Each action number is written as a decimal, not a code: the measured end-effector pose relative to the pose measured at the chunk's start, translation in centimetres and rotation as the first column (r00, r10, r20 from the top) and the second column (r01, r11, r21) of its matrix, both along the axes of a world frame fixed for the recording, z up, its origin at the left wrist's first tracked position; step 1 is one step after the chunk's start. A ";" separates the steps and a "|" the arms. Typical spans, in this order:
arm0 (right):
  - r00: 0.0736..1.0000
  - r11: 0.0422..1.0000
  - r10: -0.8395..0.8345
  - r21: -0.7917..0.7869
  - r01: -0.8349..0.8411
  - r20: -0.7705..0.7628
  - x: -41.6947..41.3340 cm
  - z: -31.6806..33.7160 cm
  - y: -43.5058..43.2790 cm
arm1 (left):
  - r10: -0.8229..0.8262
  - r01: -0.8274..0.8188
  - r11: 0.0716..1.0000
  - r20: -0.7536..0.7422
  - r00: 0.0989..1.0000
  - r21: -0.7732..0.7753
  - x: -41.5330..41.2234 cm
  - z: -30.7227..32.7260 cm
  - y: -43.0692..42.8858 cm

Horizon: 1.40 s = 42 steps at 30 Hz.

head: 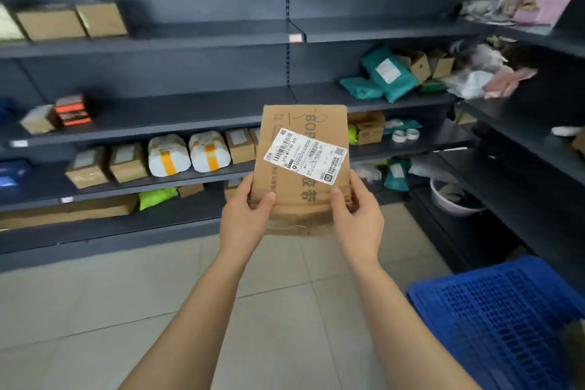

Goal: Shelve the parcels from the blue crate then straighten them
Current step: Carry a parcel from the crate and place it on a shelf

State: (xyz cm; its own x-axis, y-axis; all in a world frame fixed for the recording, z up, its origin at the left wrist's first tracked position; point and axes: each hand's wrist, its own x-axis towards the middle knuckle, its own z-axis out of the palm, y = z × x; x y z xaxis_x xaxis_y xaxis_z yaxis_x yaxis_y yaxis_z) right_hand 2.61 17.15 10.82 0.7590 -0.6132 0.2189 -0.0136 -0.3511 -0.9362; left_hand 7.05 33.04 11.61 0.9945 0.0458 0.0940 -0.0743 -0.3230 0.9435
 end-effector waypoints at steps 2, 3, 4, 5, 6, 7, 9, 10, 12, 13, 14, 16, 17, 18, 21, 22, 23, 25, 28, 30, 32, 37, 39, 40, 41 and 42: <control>0.998 0.998 0.054 -0.006 -0.054 0.018 3.2 0.6 1.8 | 0.054 -0.054 0.999 0.010 0.998 -0.002 2.5 0.4 2.0; 0.996 0.997 0.081 -0.013 -0.081 0.028 4.9 0.9 2.5 | 0.082 -0.082 0.997 0.017 0.996 -0.001 3.8 0.5 2.9; 0.994 0.994 0.107 -0.019 -0.106 0.037 6.7 1.1 3.2 | 0.108 -0.108 0.994 0.015 0.994 0.001 5.2 0.7 3.7; 0.990 0.991 0.133 -0.026 -0.132 0.045 8.4 1.4 3.9 | 0.135 -0.135 0.991 0.008 0.991 0.004 6.5 1.0 4.4; 0.986 0.987 0.159 -0.033 -0.158 0.047 10.2 1.7 4.5 | 0.160 -0.160 0.987 0.008 0.987 0.012 7.9 1.2 5.1; 0.981 0.982 0.187 -0.039 -0.185 0.049 12.1 1.9 5.2 | 0.185 -0.185 0.983 0.014 0.983 0.021 9.3 1.4 5.8; 0.967 0.969 0.246 -0.049 -0.243 0.065 15.8 2.4 6.3 | 0.235 -0.236 0.971 0.040 0.971 0.033 12.4 1.9 7.2; 0.958 0.960 0.276 -0.064 -0.272 0.082 17.7 2.7 6.9 | 0.258 -0.260 0.965 0.054 0.965 0.037 14.1 2.2 7.8; 0.938 0.943 0.328 -0.101 -0.318 0.109 21.7 3.6 7.9 | 0.298 -0.302 0.952 0.069 0.952 0.048 17.4 3.2 9.0; 0.931 0.935 0.348 -0.117 -0.335 0.109 23.6 4.2 8.5 | 0.316 -0.320 0.946 0.072 0.946 0.051 18.9 3.8 9.5; 0.925 0.926 0.367 -0.133 -0.353 0.103 25.4 4.8 9.0 | 0.332 -0.336 0.941 0.081 0.940 0.046 20.4 4.5 10.1; 0.906 0.906 0.411 -0.157 -0.393 0.101 29.0 6.2 10.2 | 0.359 -0.365 0.931 0.118 0.926 0.030 23.4 5.6 11.2; 0.895 0.896 0.432 -0.164 -0.413 0.106 30.8 6.8 10.7 | 0.369 -0.375 0.927 0.129 0.920 0.024 24.7 6.3 11.8; 0.885 0.886 0.453 -0.170 -0.432 0.110 32.5 7.5 11.3 | 0.375 -0.381 0.925 0.139 0.917 0.016 26.0 6.9 12.4; 0.856 0.860 0.498 -0.207 -0.467 0.136 37.2 9.5 13.2 | 0.362 -0.365 0.931 0.179 0.915 -0.013 30.0 9.0 14.4; 0.849 0.854 0.507 -0.221 -0.471 0.151 38.7 10.1 13.8 | 0.354 -0.358 0.934 0.200 0.914 -0.014 31.3 9.7 15.2; 0.840 0.848 0.517 -0.232 -0.476 0.166 40.2 10.8 14.6 | 0.346 -0.352 0.936 0.220 0.912 -0.011 32.8 10.5 16.0; 0.820 0.837 0.537 -0.249 -0.488 0.197 43.3 12.2 16.1 | 0.333 -0.344 0.939 0.252 0.908 0.000 35.7 11.9 17.8; 0.809 0.833 0.541 -0.279 -0.478 0.230 48.0 14.2 18.5 | 0.264 -0.285 0.958 0.314 0.912 0.023 40.1 13.9 20.5; 0.817 0.836 0.532 -0.290 -0.466 0.222 51.0 15.5 20.0 | 0.212 -0.252 0.965 0.341 0.916 0.078 43.1 15.3 22.2; 0.821 0.837 0.529 -0.288 -0.464 0.214 53.9 16.9 21.4 | 0.193 -0.257 0.956 0.356 0.914 0.141 46.1 16.7 23.8; 0.819 0.834 0.529 -0.316 -0.452 0.222 61.0 19.4 24.4 | 0.210 -0.311 0.929 0.404 0.890 0.203 54.0 18.9 27.0; 0.822 0.835 0.527 -0.313 -0.453 0.215 63.8 19.8 25.3 | 0.202 -0.309 0.926 0.406 0.892 0.218 57.0 19.2 27.8; 0.823 0.833 0.529 -0.313 -0.456 0.208 65.3 19.9 25.6 | 0.202 -0.311 0.924 0.405 0.892 0.224 58.5 19.2 28.2; 0.822 0.831 0.532 -0.311 -0.461 0.202 66.8 20.0 26.0 | 0.201 -0.312 0.921 0.403 0.893 0.232 60.0 19.3 28.6; 0.821 0.829 0.535 -0.309 -0.466 0.200 68.2 20.0 26.3 | 0.196 -0.309 0.921 0.400 0.895 0.239 61.4 19.3 28.9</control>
State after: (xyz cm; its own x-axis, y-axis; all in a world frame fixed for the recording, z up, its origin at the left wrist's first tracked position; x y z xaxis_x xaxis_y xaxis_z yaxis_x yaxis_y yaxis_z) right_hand 70.85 43.42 30.78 0.8356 -0.0670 0.5453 0.4629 -0.4487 -0.7645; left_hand 68.42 61.94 30.95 0.8459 0.2057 0.4921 -0.2699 -0.6306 0.7277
